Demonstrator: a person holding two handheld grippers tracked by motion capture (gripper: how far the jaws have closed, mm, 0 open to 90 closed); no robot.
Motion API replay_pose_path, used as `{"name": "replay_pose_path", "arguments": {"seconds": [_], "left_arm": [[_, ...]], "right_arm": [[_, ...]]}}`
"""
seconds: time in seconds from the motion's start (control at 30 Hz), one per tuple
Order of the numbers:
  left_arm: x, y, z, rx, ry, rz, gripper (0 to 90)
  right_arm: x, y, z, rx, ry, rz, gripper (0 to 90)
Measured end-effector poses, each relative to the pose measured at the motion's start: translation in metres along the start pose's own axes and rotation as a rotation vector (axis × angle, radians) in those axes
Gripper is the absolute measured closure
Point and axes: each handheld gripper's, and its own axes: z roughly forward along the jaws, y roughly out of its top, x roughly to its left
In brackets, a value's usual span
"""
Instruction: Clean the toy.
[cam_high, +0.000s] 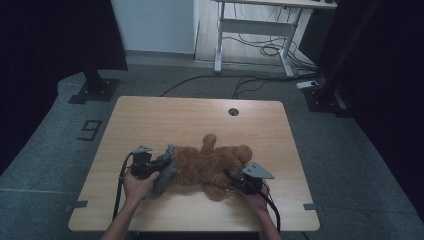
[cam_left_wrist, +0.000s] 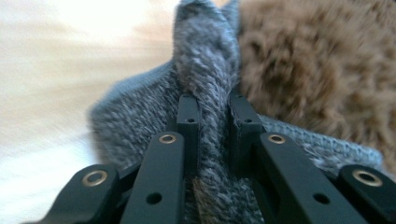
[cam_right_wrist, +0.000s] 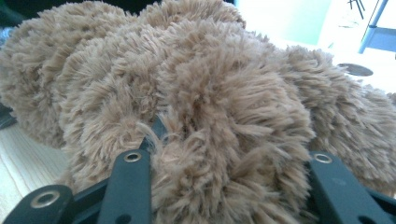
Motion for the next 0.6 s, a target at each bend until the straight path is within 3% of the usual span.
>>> {"name": "replay_pose_path", "arguments": {"seconds": [0.1, 0.17, 0.27, 0.4, 0.53, 0.6], "left_arm": [[-0.004, 0.000, 0.009, -0.021, -0.053, -0.050, 78.7], [-0.006, 0.004, 0.011, -0.038, -0.067, -0.062, 79.4], [-0.005, 0.009, 0.013, -0.061, -0.094, -0.084, 79.8], [-0.004, 0.024, 0.013, -0.102, -0.080, -0.076, 80.0], [0.003, 0.039, 0.019, -0.139, -0.071, -0.104, 79.9], [0.006, 0.039, 0.025, -0.133, -0.057, -0.109, 79.8]], "right_arm": [[0.000, 0.000, 0.001, -0.010, 0.008, 0.016, 56.0], [0.000, 0.001, 0.002, -0.019, 0.010, 0.027, 57.0], [0.000, 0.002, 0.002, -0.052, 0.030, 0.005, 57.7], [0.000, 0.011, 0.009, -0.086, 0.029, -0.053, 57.8], [-0.007, 0.027, 0.026, -0.101, -0.017, -0.134, 57.1], [-0.012, 0.030, 0.033, -0.093, -0.031, -0.155, 56.7]]}}
